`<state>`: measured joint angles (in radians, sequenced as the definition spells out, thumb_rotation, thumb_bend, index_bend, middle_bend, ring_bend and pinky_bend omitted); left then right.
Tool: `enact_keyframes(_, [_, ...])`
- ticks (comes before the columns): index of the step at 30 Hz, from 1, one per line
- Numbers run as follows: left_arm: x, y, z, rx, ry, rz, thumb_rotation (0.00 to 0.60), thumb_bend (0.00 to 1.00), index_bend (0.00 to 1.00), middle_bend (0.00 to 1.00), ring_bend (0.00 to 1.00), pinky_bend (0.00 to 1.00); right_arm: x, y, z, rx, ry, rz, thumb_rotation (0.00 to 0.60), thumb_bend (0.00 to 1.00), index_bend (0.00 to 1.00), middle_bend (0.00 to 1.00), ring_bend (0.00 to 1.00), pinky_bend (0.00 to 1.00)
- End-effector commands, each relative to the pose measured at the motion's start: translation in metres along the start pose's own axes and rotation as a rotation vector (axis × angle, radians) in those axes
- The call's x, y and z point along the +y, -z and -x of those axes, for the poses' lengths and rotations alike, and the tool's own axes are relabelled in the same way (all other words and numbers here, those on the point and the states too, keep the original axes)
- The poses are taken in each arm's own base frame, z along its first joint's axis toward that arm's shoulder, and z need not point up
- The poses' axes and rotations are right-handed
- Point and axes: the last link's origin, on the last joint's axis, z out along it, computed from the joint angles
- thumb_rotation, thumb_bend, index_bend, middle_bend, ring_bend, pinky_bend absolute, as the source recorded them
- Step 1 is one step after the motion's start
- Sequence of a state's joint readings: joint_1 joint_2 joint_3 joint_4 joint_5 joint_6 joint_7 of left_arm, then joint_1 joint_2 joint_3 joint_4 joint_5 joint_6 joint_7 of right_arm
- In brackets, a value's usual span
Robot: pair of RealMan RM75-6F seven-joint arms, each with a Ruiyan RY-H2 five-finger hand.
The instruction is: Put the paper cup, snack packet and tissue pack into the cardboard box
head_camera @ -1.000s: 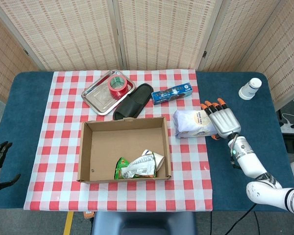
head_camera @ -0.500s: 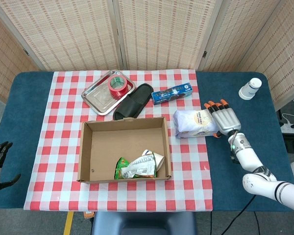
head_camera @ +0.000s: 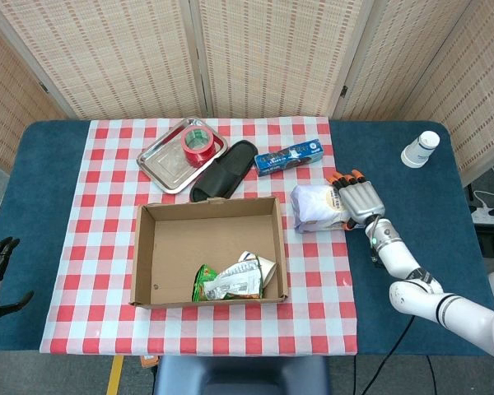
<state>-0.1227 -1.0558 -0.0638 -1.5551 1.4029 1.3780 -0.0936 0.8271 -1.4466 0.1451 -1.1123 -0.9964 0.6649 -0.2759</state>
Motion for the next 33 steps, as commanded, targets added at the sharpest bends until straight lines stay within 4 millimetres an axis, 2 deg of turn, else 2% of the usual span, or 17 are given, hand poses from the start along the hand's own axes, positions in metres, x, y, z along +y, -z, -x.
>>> enact_keyframes(1, [0.000, 0.000, 0.000, -0.001, -0.001, 0.001, 0.600, 0.21, 0.00, 0.00, 0.00, 0.04, -0.005, -0.004, 0.007, -0.025, -0.003, -0.012, 0.600, 0.00, 0.00, 0.00, 0.00, 0.00])
enact_keyframes(4, [0.001, 0.000, 0.000, -0.001, -0.001, 0.002, 0.600, 0.21, 0.00, 0.00, 0.00, 0.04, -0.010, -0.006, 0.012, -0.021, -0.004, -0.024, 0.600, 0.00, 0.07, 0.01, 0.00, 0.03])
enact_keyframes(6, [0.001, 0.000, 0.000, 0.001, -0.001, 0.000, 0.600, 0.21, 0.00, 0.00, 0.00, 0.04, -0.012, -0.007, 0.012, 0.006, -0.005, -0.028, 0.600, 0.00, 0.19, 0.07, 0.03, 0.15])
enact_keyframes(7, [0.000, 0.000, 0.000, 0.001, -0.001, -0.001, 0.600, 0.21, 0.00, 0.00, 0.00, 0.04, -0.013, -0.007, 0.012, 0.029, -0.010, -0.030, 0.600, 0.00, 0.26, 0.13, 0.08, 0.23])
enact_keyframes(9, [0.000, 0.000, 0.000, 0.001, 0.000, -0.002, 0.600, 0.21, 0.00, 0.00, 0.00, 0.04, -0.014, -0.007, 0.012, 0.067, -0.012, -0.034, 0.600, 0.02, 0.45, 0.26, 0.25, 0.44])
enact_keyframes(12, [0.000, 0.000, 0.000, -0.001, 0.001, -0.001, 0.600, 0.21, 0.00, 0.00, 0.00, 0.05, -0.014, -0.005, 0.011, 0.136, -0.014, -0.040, 0.600, 0.11, 0.71, 0.40, 0.42, 0.65])
enact_keyframes(14, [0.000, 0.000, 0.000, -0.002, 0.001, 0.001, 0.600, 0.21, 0.00, 0.00, 0.00, 0.05, -0.012, -0.004, 0.011, 0.170, -0.012, -0.042, 0.600, 0.15, 0.83, 0.49, 0.50, 0.73])
enact_keyframes(17, [0.000, 0.000, 0.000, -0.002, 0.002, 0.001, 0.600, 0.21, 0.00, 0.00, 0.00, 0.05, -0.009, -0.002, 0.010, 0.194, -0.003, -0.043, 0.600, 0.18, 0.93, 0.56, 0.57, 0.79])
enact_keyframes(21, [0.000, 0.000, -0.001, 0.001, 0.004, 0.000, 0.600, 0.21, 0.00, 0.00, 0.00, 0.05, -0.005, 0.006, -0.001, 0.227, -0.015, -0.051, 0.600, 0.18, 0.97, 0.59, 0.61, 0.80])
enact_keyframes(24, [0.000, 0.000, -0.001, 0.000, 0.007, 0.001, 0.600, 0.21, 0.00, 0.00, 0.00, 0.05, -0.004, 0.016, -0.018, 0.257, -0.018, -0.061, 0.600, 0.19, 0.98, 0.60, 0.61, 0.81])
enact_keyframes(33, [0.001, 0.003, -0.003, 0.007, 0.010, 0.008, 0.600, 0.21, 0.00, 0.00, 0.00, 0.05, -0.029, 0.070, -0.106, 0.419, 0.038, -0.116, 0.600, 0.19, 0.98, 0.61, 0.63, 0.81])
